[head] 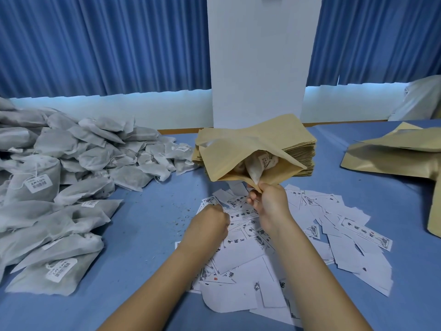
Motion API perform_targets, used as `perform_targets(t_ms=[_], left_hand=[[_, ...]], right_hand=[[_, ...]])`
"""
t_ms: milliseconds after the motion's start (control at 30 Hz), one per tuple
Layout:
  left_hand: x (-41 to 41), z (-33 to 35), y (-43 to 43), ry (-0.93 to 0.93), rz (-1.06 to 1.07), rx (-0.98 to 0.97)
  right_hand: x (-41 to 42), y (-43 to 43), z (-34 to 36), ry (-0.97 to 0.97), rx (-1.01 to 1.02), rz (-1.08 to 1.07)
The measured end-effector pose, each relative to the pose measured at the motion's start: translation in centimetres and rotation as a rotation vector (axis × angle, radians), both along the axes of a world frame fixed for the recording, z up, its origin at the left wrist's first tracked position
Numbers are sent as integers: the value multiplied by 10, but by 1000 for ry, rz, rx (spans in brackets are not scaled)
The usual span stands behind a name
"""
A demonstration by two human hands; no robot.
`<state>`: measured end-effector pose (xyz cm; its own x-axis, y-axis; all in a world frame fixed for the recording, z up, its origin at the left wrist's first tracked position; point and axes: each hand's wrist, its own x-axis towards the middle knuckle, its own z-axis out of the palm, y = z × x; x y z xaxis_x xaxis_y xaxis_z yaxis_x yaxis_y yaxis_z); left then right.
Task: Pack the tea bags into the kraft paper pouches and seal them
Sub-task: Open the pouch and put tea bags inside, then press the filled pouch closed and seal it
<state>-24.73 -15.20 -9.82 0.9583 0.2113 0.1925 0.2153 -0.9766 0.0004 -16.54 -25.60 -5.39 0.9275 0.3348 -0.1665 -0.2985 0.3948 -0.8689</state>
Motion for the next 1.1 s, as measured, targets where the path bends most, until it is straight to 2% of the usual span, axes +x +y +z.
perform_targets(t_ms=[67,167,300,467,533,600,667,733,800,900,1033,1100], left_hand=[[1,-2,-1,-2,26,27],[-1,-2,3,-54,66,-86],[-3,-7,10,-35,138,3],[-4,-2,8,-115,139,-56],[-11,6,5,-246,173,-76],[-19,20,4,-518,116,-54],[-25,29,0,-845,-133,99],[-31,34,-9,-991,-482,162],[-31,40,-19,-1013,-650,155],[-19,42,-30,-964,-621,196],[10,44,-36,-733,-337,210],[24,54,-41,-555,-140,220]], right_hand=[[-1,-1,0,4,7,0],[-1,-2,1,8,5,0],[-1,-3,0,-4,-9,1],[-1,-3,-1,-6,-22,2],[0,-2,-2,-10,-31,5],[0,-2,-2,-12,-37,5],[1,-2,-1,-17,-46,-1],[0,-2,-1,-32,-84,5],[-1,-3,-1,-54,-148,17],[-3,-3,-2,-57,-122,44],[-6,0,-1,-116,-128,26],[-7,2,-3,-127,-152,27]])
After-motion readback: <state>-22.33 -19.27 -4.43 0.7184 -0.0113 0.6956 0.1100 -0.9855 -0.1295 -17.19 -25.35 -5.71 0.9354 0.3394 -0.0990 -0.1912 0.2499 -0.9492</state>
